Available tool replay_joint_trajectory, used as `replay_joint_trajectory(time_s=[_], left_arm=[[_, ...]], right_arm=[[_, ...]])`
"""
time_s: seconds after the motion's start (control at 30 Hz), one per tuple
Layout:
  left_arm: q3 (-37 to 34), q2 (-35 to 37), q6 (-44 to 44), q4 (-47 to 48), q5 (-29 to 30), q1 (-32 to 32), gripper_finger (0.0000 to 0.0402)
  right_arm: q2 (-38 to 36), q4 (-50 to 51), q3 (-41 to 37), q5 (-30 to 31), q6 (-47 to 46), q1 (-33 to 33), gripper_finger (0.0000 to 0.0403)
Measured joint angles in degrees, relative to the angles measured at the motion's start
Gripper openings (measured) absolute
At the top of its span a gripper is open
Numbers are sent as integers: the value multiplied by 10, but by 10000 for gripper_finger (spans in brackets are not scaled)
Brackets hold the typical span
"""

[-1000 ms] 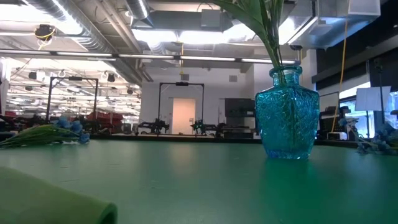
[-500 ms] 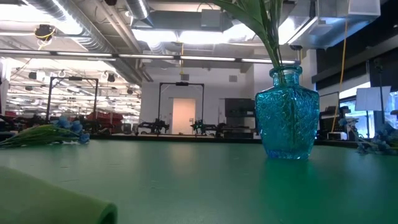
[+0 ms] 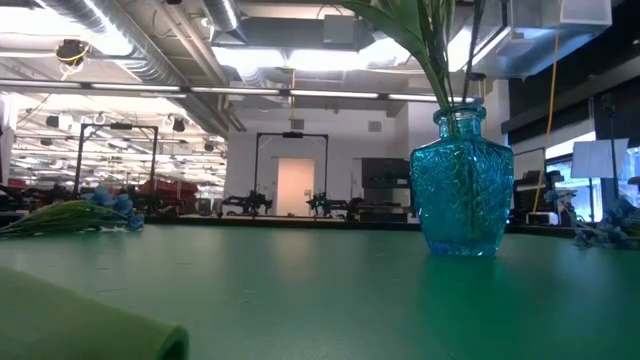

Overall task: Sort flowers into vase by color
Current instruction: Put the white flowers into the blue vase

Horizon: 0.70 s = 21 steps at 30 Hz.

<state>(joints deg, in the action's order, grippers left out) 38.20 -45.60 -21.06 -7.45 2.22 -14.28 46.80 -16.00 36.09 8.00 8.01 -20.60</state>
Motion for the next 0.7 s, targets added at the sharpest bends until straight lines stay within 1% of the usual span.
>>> replay_joint_trajectory(time_s=[0.17, 0.33, 0.4, 0.5, 0.6, 0.7], left_arm=[[0, 0, -35, 3, 0, 0, 92], [0, 0, -158, -14, 2, -1, 92], [0, 0, -188, -26, 4, -1, 92], [0, 0, -185, -44, 10, -1, 92], [0, 0, -186, -64, 13, -1, 92], [0, -2, -234, -65, 14, -1, 92]], right_arm=[[9, -16, -23, 5, -1, 0, 3], [16, 8, -25, 10, -4, 0, 14], [18, 22, -25, 12, -27, 0, 26], [17, 53, -16, 37, -80, 0, 45], [17, 114, 0, 56, -91, 0, 70], [17, 192, 37, 55, -101, 0, 105]])
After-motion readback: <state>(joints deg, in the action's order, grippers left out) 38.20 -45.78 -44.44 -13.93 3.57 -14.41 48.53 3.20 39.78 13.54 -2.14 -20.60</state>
